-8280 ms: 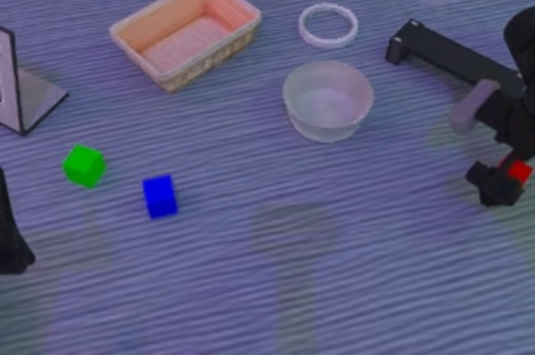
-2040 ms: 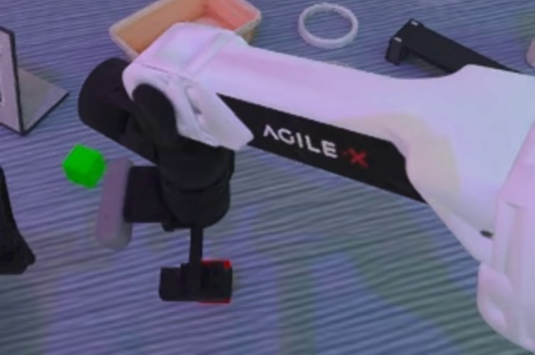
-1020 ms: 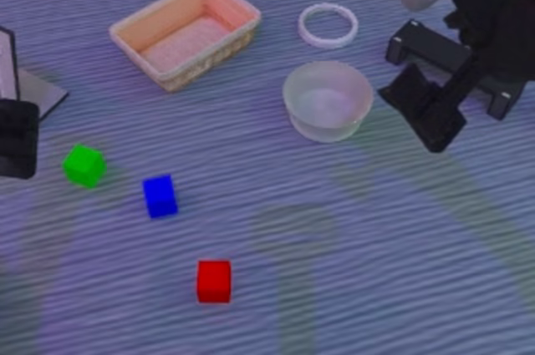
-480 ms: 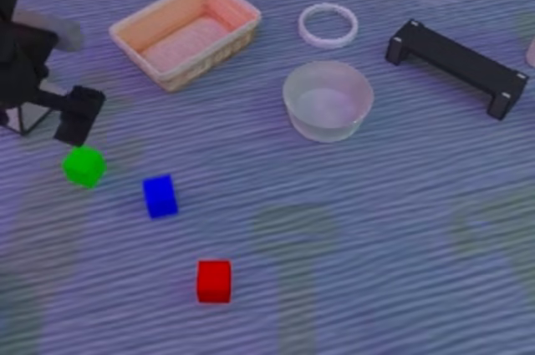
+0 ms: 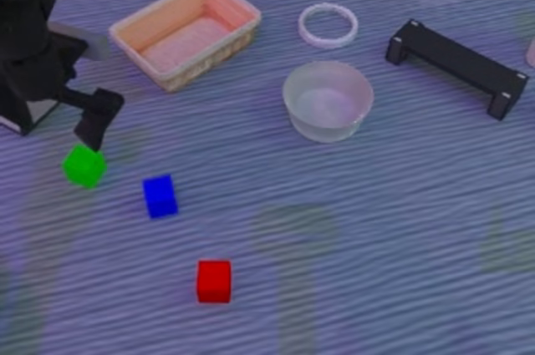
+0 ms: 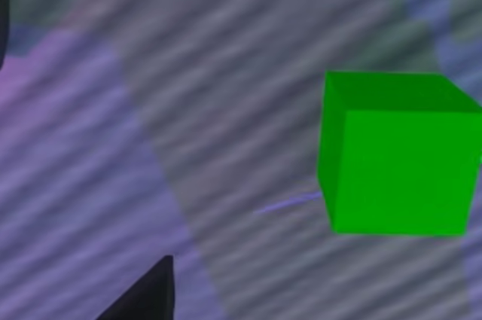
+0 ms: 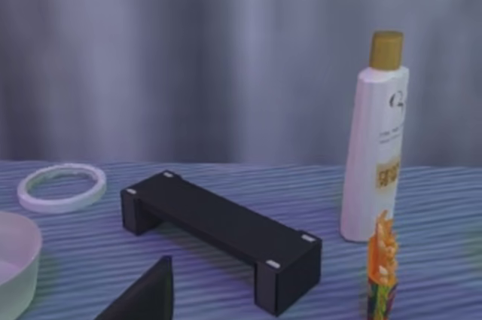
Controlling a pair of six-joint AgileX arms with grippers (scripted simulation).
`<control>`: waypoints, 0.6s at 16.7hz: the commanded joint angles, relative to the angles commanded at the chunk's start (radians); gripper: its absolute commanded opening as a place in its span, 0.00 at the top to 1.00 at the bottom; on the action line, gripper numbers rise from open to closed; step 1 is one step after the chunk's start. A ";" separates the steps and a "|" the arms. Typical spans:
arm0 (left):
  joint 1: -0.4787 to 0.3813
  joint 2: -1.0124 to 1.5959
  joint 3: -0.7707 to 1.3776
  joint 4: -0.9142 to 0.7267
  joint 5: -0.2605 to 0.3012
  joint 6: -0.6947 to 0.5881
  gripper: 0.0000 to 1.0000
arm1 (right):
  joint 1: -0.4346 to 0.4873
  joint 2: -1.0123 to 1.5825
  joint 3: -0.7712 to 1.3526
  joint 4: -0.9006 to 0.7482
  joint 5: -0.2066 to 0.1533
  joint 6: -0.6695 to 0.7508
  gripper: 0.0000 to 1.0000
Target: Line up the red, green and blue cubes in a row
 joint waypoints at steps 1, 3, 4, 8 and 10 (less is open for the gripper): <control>0.000 0.001 0.001 -0.001 0.000 0.000 0.00 | -0.001 -0.001 -0.001 0.001 0.000 0.000 0.00; 0.000 0.001 0.001 -0.001 0.000 0.000 0.00 | -0.001 -0.001 -0.001 0.001 0.000 0.000 0.00; 0.000 0.001 0.001 -0.001 0.000 0.000 0.00 | -0.001 -0.001 -0.001 0.001 0.000 0.000 0.00; 0.002 0.018 -0.026 0.041 0.000 0.003 0.00 | -0.001 -0.001 -0.001 0.001 0.000 0.000 0.00; 0.002 0.049 -0.065 0.116 0.000 0.003 0.00 | -0.001 -0.001 -0.001 0.001 0.000 0.000 0.00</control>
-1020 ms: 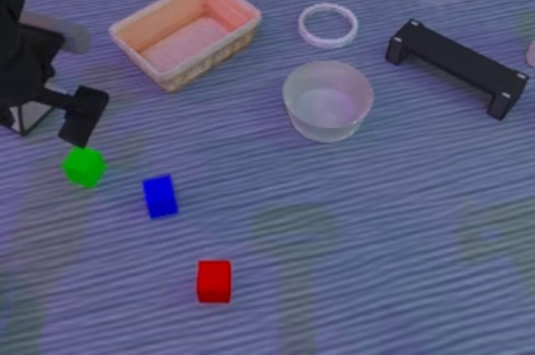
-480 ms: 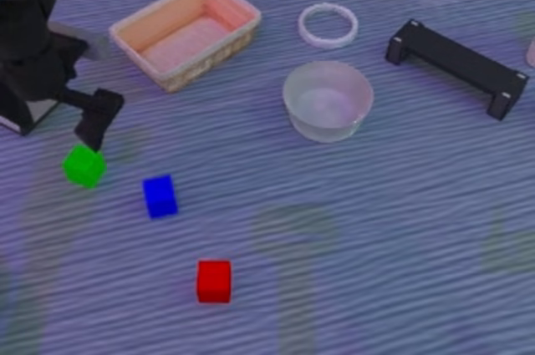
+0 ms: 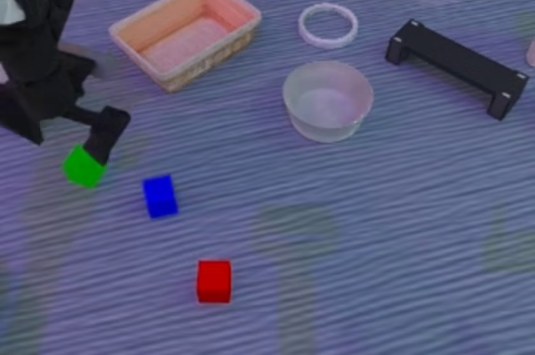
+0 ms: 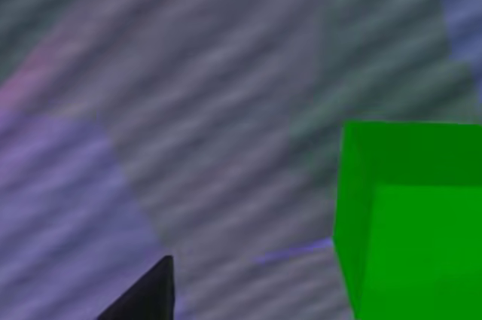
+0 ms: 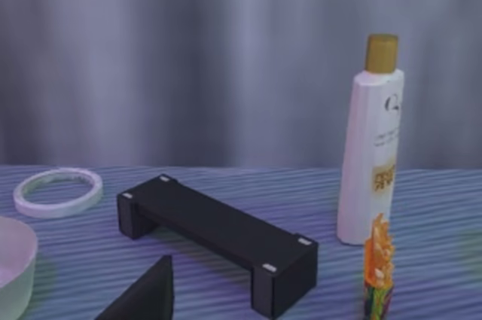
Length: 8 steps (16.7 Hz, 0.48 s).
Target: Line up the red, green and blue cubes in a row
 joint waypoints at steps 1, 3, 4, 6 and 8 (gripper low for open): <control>0.000 0.017 -0.022 0.044 0.000 0.000 0.00 | 0.000 0.000 0.000 0.000 0.000 0.000 0.00; -0.001 0.048 -0.062 0.116 0.000 0.000 0.00 | 0.000 0.000 0.000 0.000 0.000 0.000 0.00; -0.001 0.060 -0.075 0.137 0.001 0.000 0.00 | 0.000 0.000 0.000 0.000 0.000 0.000 0.00; -0.001 0.068 -0.082 0.148 0.001 0.000 0.00 | 0.000 0.000 0.000 0.000 0.000 0.000 0.00; -0.001 0.068 -0.082 0.148 0.001 0.000 0.00 | 0.000 0.000 0.000 0.000 0.000 0.000 0.00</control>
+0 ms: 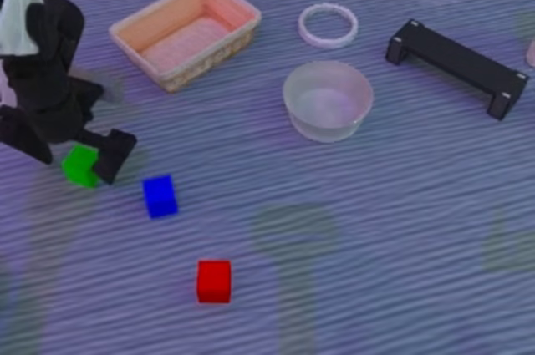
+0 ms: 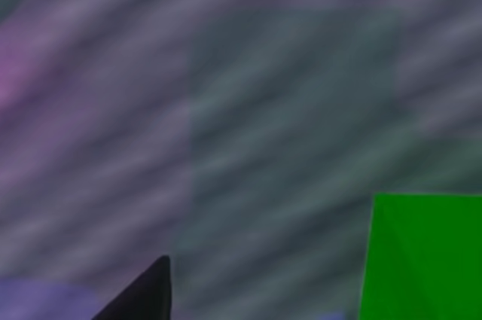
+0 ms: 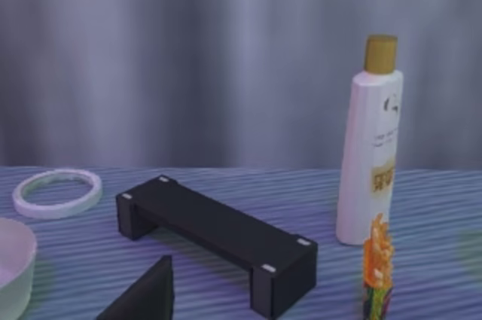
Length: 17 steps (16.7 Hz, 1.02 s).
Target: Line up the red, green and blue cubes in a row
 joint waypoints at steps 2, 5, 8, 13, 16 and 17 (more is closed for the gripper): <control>0.000 0.000 0.000 0.000 0.000 0.000 0.15 | 0.000 0.000 0.000 0.000 0.000 0.000 0.00; 0.000 0.000 0.000 0.000 0.000 0.000 0.38 | 0.000 0.000 0.000 0.000 0.000 0.000 0.00; 0.000 0.000 0.000 0.000 0.000 0.000 0.60 | 0.000 0.000 0.000 0.000 0.000 0.000 0.00; 0.000 0.000 0.000 0.000 0.000 0.000 0.98 | 0.000 0.000 0.000 0.000 0.000 0.000 0.00; 0.000 0.000 0.000 0.000 0.000 0.000 1.00 | 0.000 0.000 0.000 0.000 0.000 0.000 0.00; 0.000 0.000 0.000 0.000 0.000 0.000 1.00 | 0.000 0.000 0.000 0.000 0.000 0.000 0.00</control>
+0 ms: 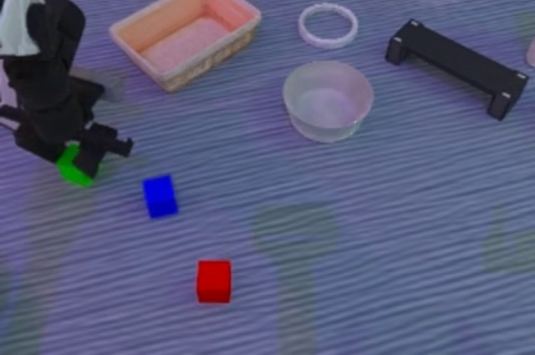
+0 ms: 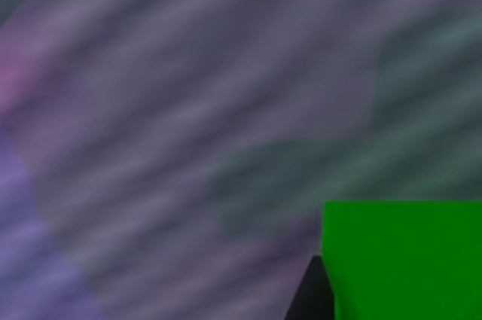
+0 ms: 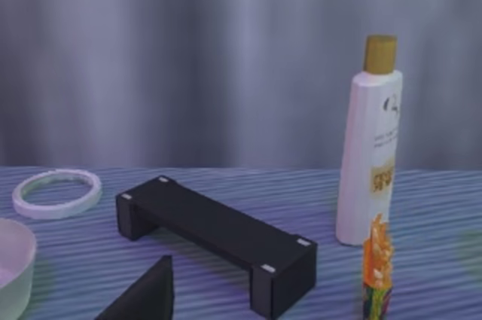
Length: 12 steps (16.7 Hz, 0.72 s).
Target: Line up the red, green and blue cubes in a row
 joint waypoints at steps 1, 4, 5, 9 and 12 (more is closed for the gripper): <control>0.000 0.000 0.000 0.000 0.000 0.000 1.00 | 0.000 0.000 0.000 0.000 0.000 0.000 0.00; 0.000 0.000 0.000 0.000 0.000 0.000 1.00 | 0.000 0.000 0.000 0.000 0.000 0.000 0.00; 0.001 -0.019 0.004 -0.007 0.005 -0.003 1.00 | 0.000 0.000 0.000 0.000 0.000 0.000 0.00; 0.005 -0.047 0.052 -0.082 0.005 0.000 1.00 | 0.000 0.000 0.000 0.000 0.000 0.000 0.00; 0.015 -0.092 0.112 -0.198 0.004 -0.004 1.00 | 0.000 0.000 0.000 0.000 0.000 0.000 0.00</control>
